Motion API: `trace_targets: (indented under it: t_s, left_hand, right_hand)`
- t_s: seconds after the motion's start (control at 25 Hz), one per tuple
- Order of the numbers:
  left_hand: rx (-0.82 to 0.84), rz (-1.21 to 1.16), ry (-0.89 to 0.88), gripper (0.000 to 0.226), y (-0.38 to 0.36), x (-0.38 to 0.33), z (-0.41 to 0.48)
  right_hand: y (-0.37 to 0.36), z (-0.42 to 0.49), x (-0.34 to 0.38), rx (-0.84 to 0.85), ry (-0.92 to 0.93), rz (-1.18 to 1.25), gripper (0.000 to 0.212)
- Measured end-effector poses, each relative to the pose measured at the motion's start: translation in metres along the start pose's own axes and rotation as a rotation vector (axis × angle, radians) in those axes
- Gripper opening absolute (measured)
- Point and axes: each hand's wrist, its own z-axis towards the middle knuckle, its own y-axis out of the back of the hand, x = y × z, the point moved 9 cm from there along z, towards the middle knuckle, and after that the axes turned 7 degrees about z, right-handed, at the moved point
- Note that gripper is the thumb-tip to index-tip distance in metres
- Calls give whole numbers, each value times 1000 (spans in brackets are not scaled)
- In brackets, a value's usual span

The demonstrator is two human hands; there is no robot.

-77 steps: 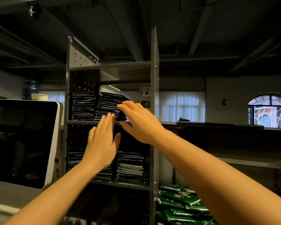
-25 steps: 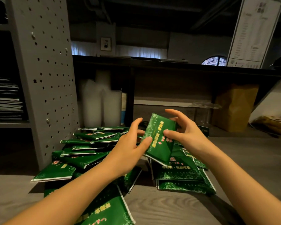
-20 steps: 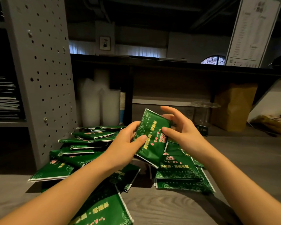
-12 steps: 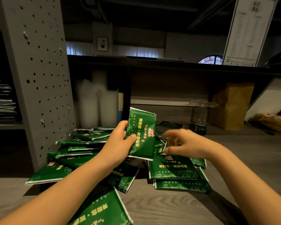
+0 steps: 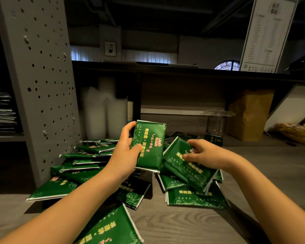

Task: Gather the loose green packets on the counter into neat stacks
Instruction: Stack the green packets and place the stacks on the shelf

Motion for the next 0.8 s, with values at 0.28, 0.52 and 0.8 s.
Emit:
trace_targets:
  t_s: [0.28,0.52,0.8]
  left_hand:
    - [9,59,10,59,-4,3,-2]
    - [0,59,97,63,-10,18,-5]
    - [-172,10,49,51,5,9,-6]
  right_hand:
    - [-17,2,17,-174,91,716,20]
    - [-45,4,29,-139,71,981,24]
    - [-67,0,50,35,255,796,29]
